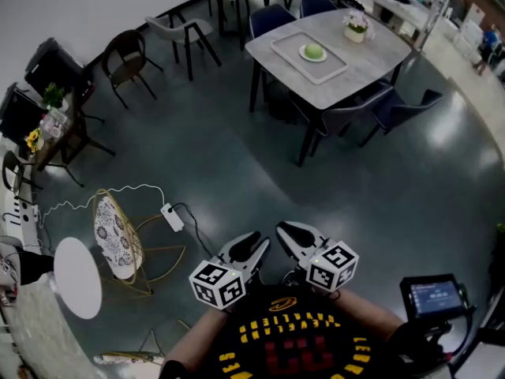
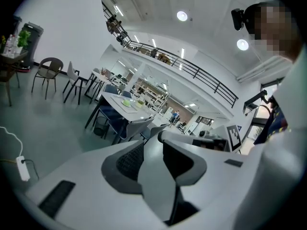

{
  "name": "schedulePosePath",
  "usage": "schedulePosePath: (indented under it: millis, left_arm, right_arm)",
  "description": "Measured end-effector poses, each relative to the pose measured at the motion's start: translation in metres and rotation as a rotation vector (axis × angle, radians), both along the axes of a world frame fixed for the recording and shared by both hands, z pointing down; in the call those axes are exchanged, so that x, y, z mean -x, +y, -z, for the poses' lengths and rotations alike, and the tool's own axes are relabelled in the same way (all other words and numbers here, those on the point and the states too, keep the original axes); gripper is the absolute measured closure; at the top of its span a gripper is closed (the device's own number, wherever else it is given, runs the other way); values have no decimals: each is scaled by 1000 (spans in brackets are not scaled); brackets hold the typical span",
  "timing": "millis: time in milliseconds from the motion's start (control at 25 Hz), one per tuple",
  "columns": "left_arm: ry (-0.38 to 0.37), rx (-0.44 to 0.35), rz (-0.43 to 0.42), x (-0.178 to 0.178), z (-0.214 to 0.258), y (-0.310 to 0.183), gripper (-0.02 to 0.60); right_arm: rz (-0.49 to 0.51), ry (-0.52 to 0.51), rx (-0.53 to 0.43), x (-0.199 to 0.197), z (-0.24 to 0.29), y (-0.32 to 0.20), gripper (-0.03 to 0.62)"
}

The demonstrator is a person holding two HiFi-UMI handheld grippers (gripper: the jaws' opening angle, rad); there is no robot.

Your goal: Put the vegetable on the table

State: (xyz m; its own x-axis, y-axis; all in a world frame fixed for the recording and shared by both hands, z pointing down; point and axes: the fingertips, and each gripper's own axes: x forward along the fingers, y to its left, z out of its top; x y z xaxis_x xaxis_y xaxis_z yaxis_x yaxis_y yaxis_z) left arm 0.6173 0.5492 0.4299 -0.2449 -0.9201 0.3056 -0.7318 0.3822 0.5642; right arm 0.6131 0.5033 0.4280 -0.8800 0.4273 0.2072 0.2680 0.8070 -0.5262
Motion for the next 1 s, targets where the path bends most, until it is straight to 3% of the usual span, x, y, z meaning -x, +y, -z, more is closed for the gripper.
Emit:
schedulePosePath:
  millis: [120,240,400,480,520,1000]
  left_arm:
    - [-31,18,-20,40,6,6,456]
    - [-47,22,-48,76,13,15,546]
    - [-35,-23,-72,120,20,29,549]
    - [-20,-37,-68,140,22,39,581]
    - [-9,-45,-63,149,22,45,581]
    - [23,-92,-22,210,14,76,581]
  right_arm:
    - [-28,-7,-16,38,11,4,553]
    - [-56,-8,-30,74,20,14,553]
    - [-80,1,-42,117,23,30,553]
    - [-98,9,-44,134,25,37,554]
    - [-106,13,-46,142,25,41,582]
    - [-46,59,-68,204,12,78,589]
